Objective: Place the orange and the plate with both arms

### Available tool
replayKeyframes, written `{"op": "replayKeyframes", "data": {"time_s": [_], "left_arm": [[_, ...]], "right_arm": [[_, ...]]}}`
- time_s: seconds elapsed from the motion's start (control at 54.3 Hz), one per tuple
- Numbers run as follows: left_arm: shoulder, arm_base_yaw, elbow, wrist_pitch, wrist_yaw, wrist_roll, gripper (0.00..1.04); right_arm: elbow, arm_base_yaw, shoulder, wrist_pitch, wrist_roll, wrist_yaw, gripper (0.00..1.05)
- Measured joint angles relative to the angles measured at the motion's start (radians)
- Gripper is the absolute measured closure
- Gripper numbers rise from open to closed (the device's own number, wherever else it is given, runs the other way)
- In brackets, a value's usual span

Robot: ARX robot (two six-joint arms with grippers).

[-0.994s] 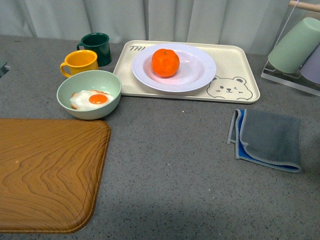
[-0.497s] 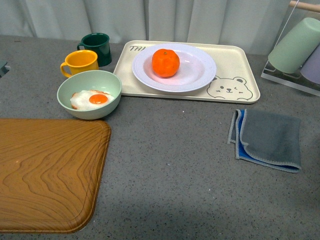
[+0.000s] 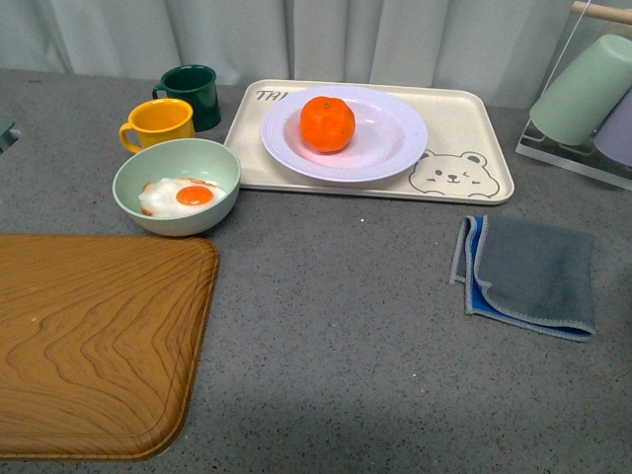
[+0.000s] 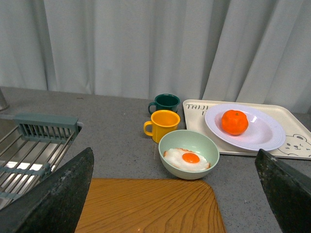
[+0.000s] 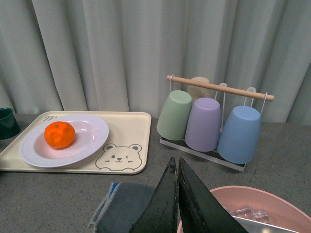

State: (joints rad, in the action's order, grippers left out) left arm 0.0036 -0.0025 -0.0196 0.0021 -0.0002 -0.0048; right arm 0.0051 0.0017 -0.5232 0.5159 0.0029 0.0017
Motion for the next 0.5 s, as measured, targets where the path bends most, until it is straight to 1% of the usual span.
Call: {"op": "replayKeyframes", "data": {"time_s": [0.497], "left_arm": [[0.000,0.000,0.000,0.000,0.000,0.000,0.07]], "right_arm": [[0.000,0.000,0.230,-0.219,0.000,0.000,1.04]]}}
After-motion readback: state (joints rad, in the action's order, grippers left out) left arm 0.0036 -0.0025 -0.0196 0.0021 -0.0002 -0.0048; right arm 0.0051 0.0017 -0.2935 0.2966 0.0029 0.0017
